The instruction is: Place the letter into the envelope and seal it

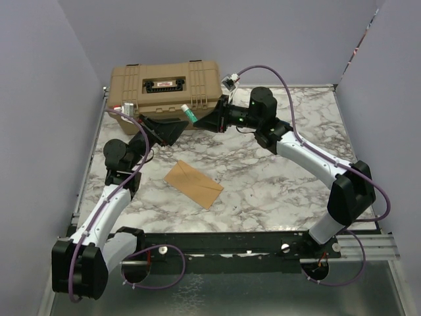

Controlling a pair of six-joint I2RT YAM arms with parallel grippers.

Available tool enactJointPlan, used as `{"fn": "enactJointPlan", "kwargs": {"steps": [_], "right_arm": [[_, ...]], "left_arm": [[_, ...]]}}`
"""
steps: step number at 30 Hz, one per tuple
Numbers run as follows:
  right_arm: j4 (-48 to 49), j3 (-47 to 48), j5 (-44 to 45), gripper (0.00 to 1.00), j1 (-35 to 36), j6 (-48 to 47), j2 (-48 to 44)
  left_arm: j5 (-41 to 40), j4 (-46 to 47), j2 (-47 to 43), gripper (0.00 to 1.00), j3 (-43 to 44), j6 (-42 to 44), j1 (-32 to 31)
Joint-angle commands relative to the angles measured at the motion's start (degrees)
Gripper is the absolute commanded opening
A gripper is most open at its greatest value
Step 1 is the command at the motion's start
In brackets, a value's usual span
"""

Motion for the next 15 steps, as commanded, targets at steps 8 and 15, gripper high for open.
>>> {"fn": "enactJointPlan", "kwargs": {"steps": [8,15], "right_arm": [[9.5,0.4,-9.3,0.07,-0.2,10.4,0.6],[8.2,0.7,-12.2,0.06,-0.2,9.8,1.5]], "left_arm": [[-0.5,11.8,4.3,0.69,1.1,-6.1,-2.7],[-0.8,15.8,6.5,0.56,1.3,-8.9,-2.7]]}}
